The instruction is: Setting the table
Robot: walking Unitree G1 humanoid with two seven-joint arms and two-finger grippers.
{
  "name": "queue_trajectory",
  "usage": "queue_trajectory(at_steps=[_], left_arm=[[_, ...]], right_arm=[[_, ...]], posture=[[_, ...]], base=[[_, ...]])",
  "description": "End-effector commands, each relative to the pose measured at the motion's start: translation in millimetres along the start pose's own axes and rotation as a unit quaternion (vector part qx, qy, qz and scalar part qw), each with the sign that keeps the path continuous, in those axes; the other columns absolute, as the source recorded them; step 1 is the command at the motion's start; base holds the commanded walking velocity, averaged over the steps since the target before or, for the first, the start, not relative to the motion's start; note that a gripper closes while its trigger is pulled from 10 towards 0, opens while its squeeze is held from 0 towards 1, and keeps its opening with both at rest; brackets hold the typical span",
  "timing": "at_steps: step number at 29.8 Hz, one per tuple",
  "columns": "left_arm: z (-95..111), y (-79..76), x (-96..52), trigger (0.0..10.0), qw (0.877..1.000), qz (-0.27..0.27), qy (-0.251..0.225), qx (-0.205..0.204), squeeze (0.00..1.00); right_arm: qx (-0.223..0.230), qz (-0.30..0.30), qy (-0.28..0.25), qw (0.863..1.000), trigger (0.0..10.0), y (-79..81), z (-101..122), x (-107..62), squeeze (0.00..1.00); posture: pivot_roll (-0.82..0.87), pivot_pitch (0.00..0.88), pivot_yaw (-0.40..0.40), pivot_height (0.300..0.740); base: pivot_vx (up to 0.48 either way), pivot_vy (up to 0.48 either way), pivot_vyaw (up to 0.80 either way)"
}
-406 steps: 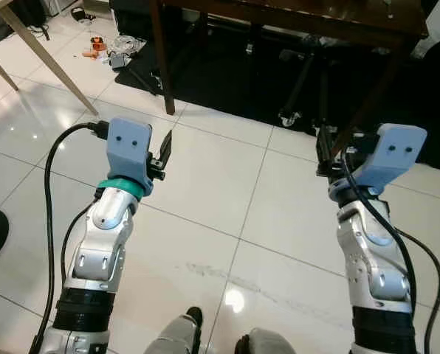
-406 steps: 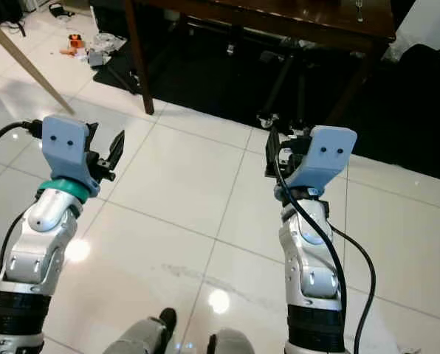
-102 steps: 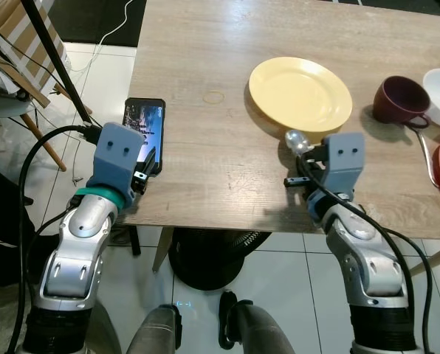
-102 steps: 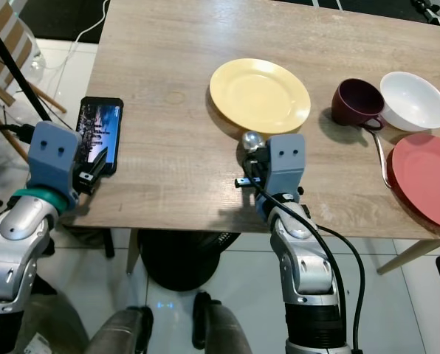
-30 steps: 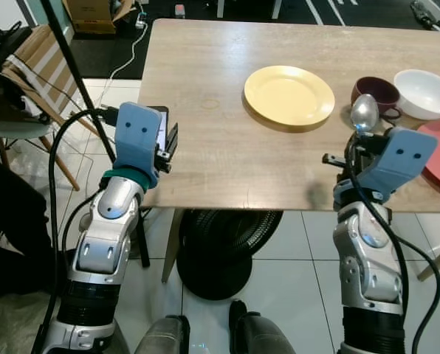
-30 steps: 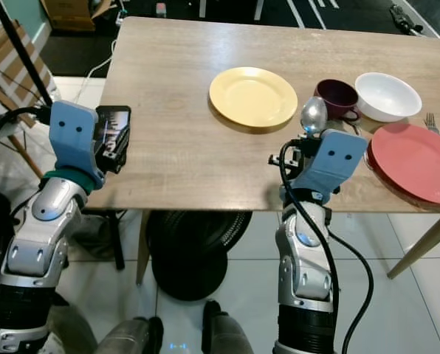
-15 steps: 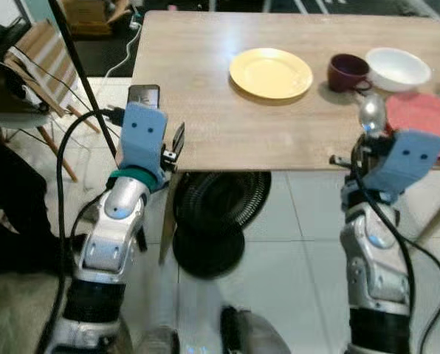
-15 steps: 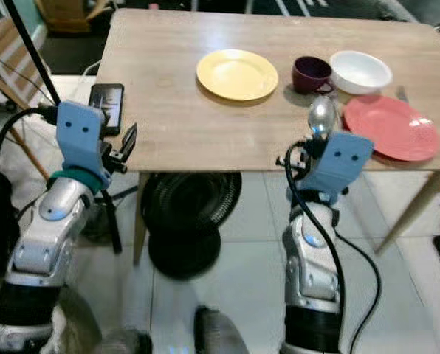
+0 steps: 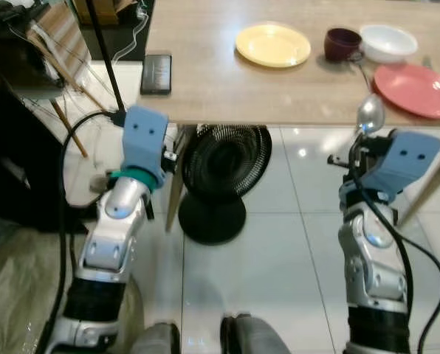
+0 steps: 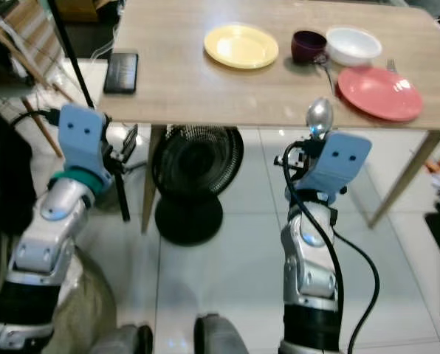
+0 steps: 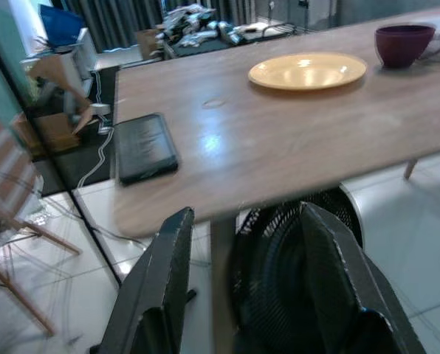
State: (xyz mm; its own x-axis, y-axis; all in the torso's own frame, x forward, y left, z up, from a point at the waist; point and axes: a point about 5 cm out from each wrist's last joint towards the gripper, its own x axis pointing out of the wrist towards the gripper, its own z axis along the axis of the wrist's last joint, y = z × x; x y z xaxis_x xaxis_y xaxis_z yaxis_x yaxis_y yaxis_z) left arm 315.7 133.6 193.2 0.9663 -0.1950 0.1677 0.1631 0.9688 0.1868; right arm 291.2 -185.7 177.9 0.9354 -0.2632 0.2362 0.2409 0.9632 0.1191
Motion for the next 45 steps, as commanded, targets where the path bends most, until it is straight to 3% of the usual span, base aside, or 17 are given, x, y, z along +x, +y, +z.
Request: queue_trajectory(at_steps=[1, 45], left_arm=[[-5.1, -1.6, -2.0, 10.0, 1.000, -0.003, 0.008, -0.004, 0.00], [-5.0, -2.9, 0.5, 10.0, 1.000, -0.012, 0.007, -0.003, 0.00]], right_arm=[[-0.003, 0.003, -0.001, 1.000, 10.0, 0.1, -1.0, -0.9, 0.00], [0.000, 0.006, 0.000, 1.000, 10.0, 2.1, -3.7, -2.6, 0.00]], posture=[[0.03, 0.019, 0.027, 0.740], [0.02, 0.025, 0.044, 0.740]], base=[[-0.352, 0.000, 0.00], [-0.351, 0.000, 0.00]])
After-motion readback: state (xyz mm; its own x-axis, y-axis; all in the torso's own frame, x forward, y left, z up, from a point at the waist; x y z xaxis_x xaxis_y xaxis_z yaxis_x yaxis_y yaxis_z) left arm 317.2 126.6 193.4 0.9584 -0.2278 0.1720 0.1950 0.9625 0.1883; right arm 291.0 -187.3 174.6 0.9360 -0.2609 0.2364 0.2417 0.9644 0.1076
